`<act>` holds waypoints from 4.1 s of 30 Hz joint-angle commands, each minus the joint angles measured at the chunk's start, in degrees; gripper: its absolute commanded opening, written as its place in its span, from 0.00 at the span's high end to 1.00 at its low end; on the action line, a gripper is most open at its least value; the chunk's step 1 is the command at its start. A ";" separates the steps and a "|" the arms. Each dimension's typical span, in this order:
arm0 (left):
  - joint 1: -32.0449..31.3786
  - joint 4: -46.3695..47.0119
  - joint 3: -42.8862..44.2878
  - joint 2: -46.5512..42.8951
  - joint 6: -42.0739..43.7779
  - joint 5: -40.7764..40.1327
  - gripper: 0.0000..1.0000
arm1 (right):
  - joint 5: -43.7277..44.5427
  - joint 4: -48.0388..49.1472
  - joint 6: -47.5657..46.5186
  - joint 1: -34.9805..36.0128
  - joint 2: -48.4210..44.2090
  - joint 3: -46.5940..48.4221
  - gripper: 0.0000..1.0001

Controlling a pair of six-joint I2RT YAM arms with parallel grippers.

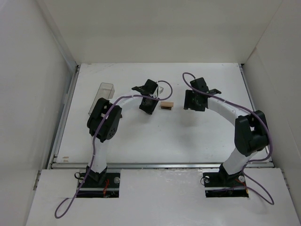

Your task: Build the wood block tower

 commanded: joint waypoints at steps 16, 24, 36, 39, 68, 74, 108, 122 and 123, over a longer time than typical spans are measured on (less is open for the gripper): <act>1.43 -1.58 0.90 -24.65 36.97 16.26 1.00 | -24.79 12.68 -1.92 -0.72 -18.57 3.26 0.34; -2.53 -4.05 7.95 -22.26 38.12 22.33 1.00 | -26.37 16.54 4.42 3.15 -19.28 5.48 0.38; -6.40 -5.90 10.50 -21.73 34.61 22.77 1.00 | -33.15 21.74 7.76 3.68 -15.77 3.10 0.42; -6.93 -5.90 11.73 -21.21 34.07 22.77 1.00 | -32.45 20.51 7.76 3.68 -15.14 3.10 0.45; -6.93 -3.61 11.21 -21.21 31.70 19.16 1.00 | -40.71 22.53 6.62 6.05 -11.72 2.22 1.00; -7.46 -3.61 11.21 -20.68 30.65 18.11 1.00 | -39.66 22.53 6.62 6.05 -12.33 2.22 1.00; -0.79 5.94 -6.17 -28.49 16.76 -24.31 0.00 | 7.90 -12.36 8.38 9.03 5.50 23.14 1.00; 12.23 6.41 -13.66 -36.24 9.90 -20.74 0.13 | 13.08 -13.42 4.60 12.64 15.79 29.99 1.00; 12.23 6.41 -13.67 -36.24 9.21 -20.74 0.15 | 13.08 -13.94 4.60 13.25 15.79 30.60 1.00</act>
